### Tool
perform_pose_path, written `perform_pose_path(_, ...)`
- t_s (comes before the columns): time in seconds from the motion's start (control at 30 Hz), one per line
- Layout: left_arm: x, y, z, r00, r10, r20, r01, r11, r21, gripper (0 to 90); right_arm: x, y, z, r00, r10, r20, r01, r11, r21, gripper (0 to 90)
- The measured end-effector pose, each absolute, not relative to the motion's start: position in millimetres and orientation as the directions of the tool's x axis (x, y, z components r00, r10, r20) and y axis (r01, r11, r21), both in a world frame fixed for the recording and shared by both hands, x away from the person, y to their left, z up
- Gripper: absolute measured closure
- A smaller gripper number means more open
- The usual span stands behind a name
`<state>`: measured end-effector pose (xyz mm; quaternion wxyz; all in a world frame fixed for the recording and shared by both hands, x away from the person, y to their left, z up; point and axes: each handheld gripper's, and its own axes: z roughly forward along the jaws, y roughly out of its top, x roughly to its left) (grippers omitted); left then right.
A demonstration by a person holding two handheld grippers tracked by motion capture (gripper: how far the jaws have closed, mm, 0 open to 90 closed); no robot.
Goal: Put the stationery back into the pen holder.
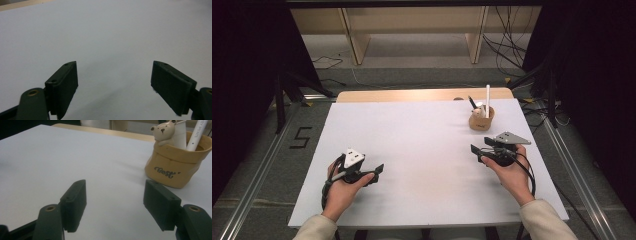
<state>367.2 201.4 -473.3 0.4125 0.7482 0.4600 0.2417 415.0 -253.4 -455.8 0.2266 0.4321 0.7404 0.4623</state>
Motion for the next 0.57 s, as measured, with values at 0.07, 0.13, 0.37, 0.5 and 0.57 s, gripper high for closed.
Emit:
perform_pose_path(0.07, 366.9, 203.3, -473.4, 0.456, 0.890, -0.017, 0.488, -0.234, 0.841, 21.2, 412.6, -253.8, -456.4, -0.529, 0.847, 0.061, 0.431, 0.206, 0.879, 35.4)
perform_pose_path(0.13, 366.8, 205.1, -473.6, 0.453, 0.892, -0.017, 0.489, -0.232, 0.841, 21.1, 410.9, -254.7, -456.6, -0.531, 0.845, 0.061, 0.429, 0.206, 0.879, 35.4)
perform_pose_path(0.37, 366.3, 206.8, -474.4, 0.452, 0.892, -0.014, 0.491, -0.235, 0.839, 20.7, 408.1, -255.1, -459.9, -0.536, 0.842, 0.063, 0.440, 0.215, 0.872, 35.2)
perform_pose_path(0.5, 366.8, 206.8, -475.1, 0.454, 0.891, -0.017, 0.494, -0.235, 0.837, 20.4, 406.3, -254.0, -461.2, -0.542, 0.838, 0.060, 0.440, 0.222, 0.870, 34.9)
perform_pose_path(0.57, 367.0, 206.2, -476.0, 0.457, 0.889, -0.021, 0.498, -0.236, 0.834, 20.0, 405.8, -254.0, -462.0, -0.545, 0.836, 0.060, 0.444, 0.226, 0.867, 34.6)
